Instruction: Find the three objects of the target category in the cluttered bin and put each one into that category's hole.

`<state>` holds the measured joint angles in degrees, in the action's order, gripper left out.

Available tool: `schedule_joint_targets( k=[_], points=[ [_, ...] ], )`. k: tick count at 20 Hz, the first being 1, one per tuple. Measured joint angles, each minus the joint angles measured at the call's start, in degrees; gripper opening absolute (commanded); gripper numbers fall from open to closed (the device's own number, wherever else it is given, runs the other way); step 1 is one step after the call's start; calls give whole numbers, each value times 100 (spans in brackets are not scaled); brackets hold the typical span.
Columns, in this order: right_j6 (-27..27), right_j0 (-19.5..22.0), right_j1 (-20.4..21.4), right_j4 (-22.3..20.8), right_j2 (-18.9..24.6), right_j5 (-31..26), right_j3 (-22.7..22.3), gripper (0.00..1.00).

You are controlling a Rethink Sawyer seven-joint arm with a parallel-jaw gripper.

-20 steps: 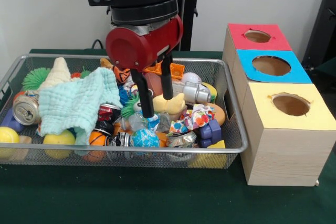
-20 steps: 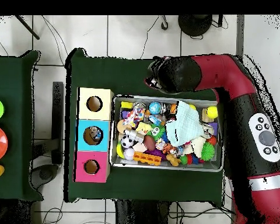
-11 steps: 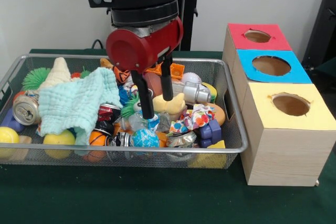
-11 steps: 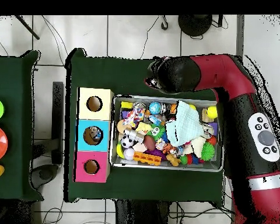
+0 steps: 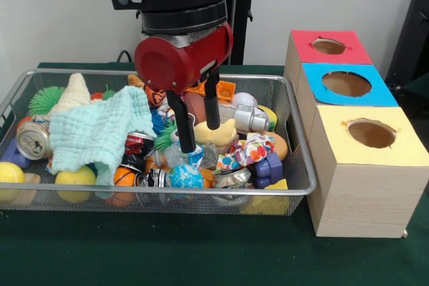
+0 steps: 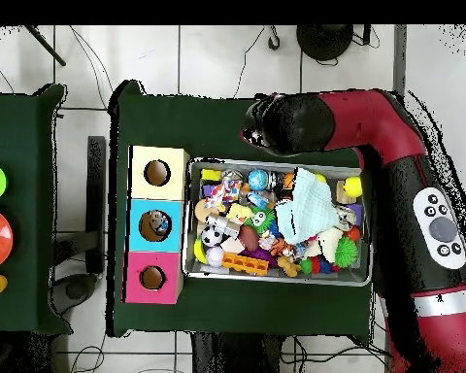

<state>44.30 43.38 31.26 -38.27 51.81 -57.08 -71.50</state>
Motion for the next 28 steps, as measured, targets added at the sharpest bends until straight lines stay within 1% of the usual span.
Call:
schedule_joint_targets(
  k=[13, 23, 28],
  points=[
    [-88, 1, -39, -48, 1, 0, 84, 100],
    [-445, 2, -138, -92, 1, 0, 130, 100],
    [-686, 2, -279, -154, 0, 0, 222, 100]
  ],
)
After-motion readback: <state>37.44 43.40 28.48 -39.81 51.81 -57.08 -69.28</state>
